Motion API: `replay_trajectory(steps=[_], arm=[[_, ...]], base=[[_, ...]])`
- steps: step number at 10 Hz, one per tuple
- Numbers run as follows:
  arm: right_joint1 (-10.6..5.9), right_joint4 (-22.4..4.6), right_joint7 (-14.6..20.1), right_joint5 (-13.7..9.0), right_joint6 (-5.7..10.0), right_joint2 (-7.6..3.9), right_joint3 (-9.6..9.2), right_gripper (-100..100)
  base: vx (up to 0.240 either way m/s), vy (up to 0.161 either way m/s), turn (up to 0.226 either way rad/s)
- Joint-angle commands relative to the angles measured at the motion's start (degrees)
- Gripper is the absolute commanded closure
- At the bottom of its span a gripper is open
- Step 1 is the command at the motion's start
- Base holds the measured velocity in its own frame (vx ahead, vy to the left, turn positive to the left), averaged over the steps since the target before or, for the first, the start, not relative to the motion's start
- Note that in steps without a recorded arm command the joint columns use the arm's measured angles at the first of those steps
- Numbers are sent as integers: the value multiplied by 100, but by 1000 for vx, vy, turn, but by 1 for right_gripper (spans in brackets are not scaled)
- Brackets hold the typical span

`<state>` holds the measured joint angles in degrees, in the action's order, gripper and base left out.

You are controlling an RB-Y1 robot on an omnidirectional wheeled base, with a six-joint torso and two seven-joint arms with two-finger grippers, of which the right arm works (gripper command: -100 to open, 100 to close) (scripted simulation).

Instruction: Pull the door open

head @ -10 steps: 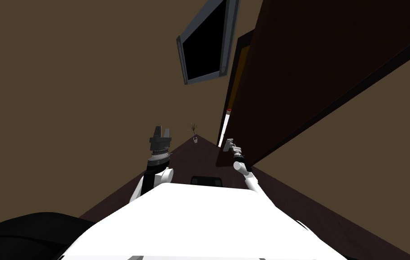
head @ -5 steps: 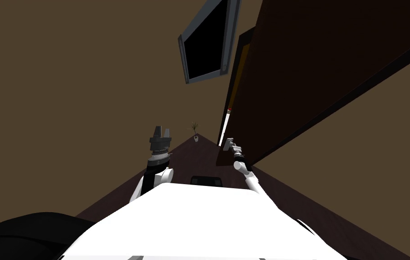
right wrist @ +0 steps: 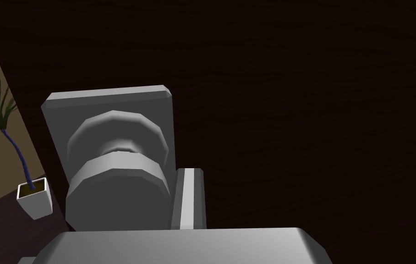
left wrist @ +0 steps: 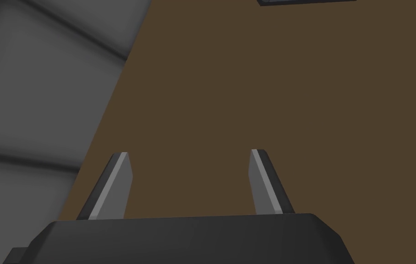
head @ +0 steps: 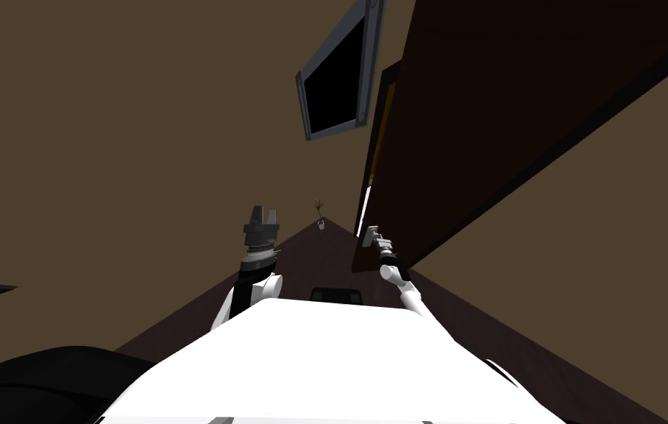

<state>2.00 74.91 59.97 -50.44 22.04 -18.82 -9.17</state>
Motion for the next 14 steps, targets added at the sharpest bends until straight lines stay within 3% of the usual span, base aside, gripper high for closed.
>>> replay_trajectory(steps=[1, 4, 14], arm=[[38, 111, 21, 16, -73, 33, -167, -100], [62, 168, 84, 36, -35, -22, -313, -100], [91, 235, 160, 60, 10, -88, -489, -100]], base=[[-115, -79, 81], [-91, -62, 71], [-41, -30, 26]])
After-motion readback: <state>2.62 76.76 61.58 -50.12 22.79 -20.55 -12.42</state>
